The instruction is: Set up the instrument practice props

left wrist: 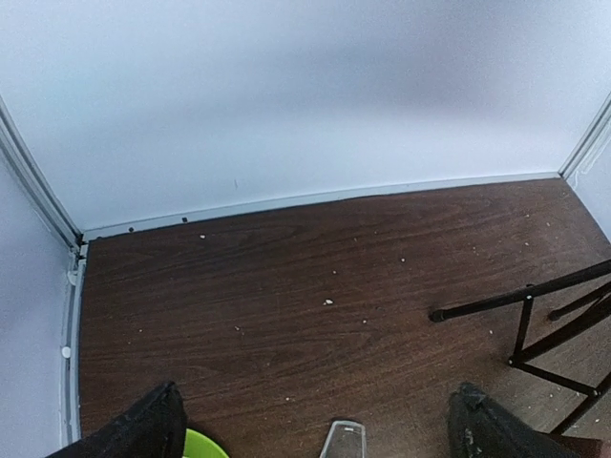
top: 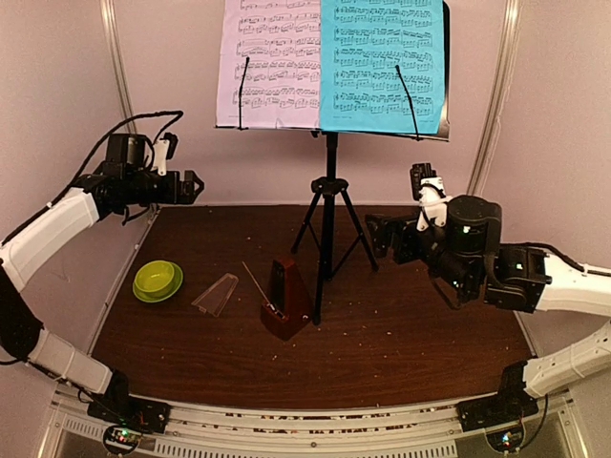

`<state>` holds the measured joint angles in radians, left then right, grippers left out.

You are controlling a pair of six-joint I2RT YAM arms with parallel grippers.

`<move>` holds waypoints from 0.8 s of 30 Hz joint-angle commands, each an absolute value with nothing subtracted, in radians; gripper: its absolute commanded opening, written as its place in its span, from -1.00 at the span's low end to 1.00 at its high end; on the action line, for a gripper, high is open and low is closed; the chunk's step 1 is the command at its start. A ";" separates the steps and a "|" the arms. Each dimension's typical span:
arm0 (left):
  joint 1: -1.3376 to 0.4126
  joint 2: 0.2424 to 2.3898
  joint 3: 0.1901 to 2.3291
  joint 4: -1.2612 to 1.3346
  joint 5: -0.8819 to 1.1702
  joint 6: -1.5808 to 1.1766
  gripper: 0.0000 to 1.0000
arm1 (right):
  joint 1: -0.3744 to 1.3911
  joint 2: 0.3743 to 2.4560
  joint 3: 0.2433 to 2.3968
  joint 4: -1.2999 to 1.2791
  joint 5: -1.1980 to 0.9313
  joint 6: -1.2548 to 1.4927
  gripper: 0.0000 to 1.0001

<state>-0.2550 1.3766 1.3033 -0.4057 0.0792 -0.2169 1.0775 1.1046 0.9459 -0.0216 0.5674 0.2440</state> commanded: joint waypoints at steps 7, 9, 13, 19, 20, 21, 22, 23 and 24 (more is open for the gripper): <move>-0.255 1.231 1.280 -0.528 0.022 -0.310 0.96 | 0.972 0.904 0.833 -0.151 0.566 0.337 1.00; -0.255 1.237 1.302 -0.599 0.021 -0.313 0.96 | 0.945 0.858 0.802 -0.167 0.544 0.374 1.00; -0.254 1.172 1.225 -0.592 0.034 -0.339 0.95 | 0.888 0.776 0.719 -0.187 0.498 0.462 1.00; -0.255 1.091 1.051 -0.553 0.061 -0.390 0.96 | 0.824 0.687 0.595 -0.221 0.428 0.586 1.00; -0.255 1.091 1.028 -0.558 0.065 -0.407 0.96 | 0.820 0.678 0.579 -0.226 0.420 0.601 1.00; -0.254 1.090 1.004 -0.560 0.084 -0.413 0.96 | 0.818 0.671 0.562 -0.227 0.414 0.616 1.00; -0.255 1.088 0.976 -0.553 0.103 -0.416 0.96 | 0.816 0.667 0.544 -0.226 0.401 0.629 1.00; -0.255 1.083 0.941 -0.539 0.119 -0.429 0.96 | 0.816 0.664 0.529 -0.224 0.390 0.641 1.00; -0.254 1.075 0.907 -0.518 0.132 -0.441 0.96 | 0.816 0.663 0.515 -0.219 0.377 0.651 1.00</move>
